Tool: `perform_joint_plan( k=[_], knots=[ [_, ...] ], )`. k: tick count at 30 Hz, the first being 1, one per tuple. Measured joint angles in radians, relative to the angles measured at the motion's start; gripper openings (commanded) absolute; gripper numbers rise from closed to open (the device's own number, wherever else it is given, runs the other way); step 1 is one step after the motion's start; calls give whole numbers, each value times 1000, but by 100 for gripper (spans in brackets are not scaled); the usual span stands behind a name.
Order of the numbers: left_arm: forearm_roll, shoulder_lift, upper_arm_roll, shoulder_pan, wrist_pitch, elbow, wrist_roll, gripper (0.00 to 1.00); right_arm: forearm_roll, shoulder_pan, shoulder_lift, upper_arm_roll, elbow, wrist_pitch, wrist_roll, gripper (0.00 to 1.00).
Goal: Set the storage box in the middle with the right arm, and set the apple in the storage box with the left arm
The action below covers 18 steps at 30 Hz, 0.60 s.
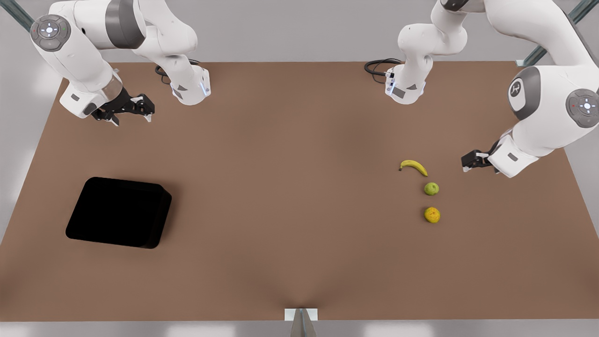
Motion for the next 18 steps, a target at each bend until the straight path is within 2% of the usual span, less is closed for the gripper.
perform_joint_plan(
  k=[3, 4, 5, 8, 11, 14, 18],
  knots=[
    [3, -7, -9, -5, -22, -7, -3, 100, 1, -18, 10, -7, 4, 15, 0, 100],
    [3, -8, -9, 0, -36, -11, -17, 100, 0, -26, 17, -34, 6, 21, 0, 100],
    [-2, -2, -1, -3, -41, -21, -105, 100, 0, -44, 30, -40, 8, 28, 0, 100],
    [-85, 52, 17, 5, -41, -59, -609, 100, -3, -236, 138, -43, 18, 100, 0, 100],
    [-269, 93, 78, 22, 45, -169, -936, 100, -33, -402, 319, -43, 34, 236, 4, 100],
    [-512, 101, 136, 29, 245, -372, -990, 100, -32, -362, 399, -43, 37, 333, -6, 100],
    [-844, 178, 169, 28, 308, -479, -958, 100, -31, -420, 524, -43, 104, 403, -5, 100]
  ],
)
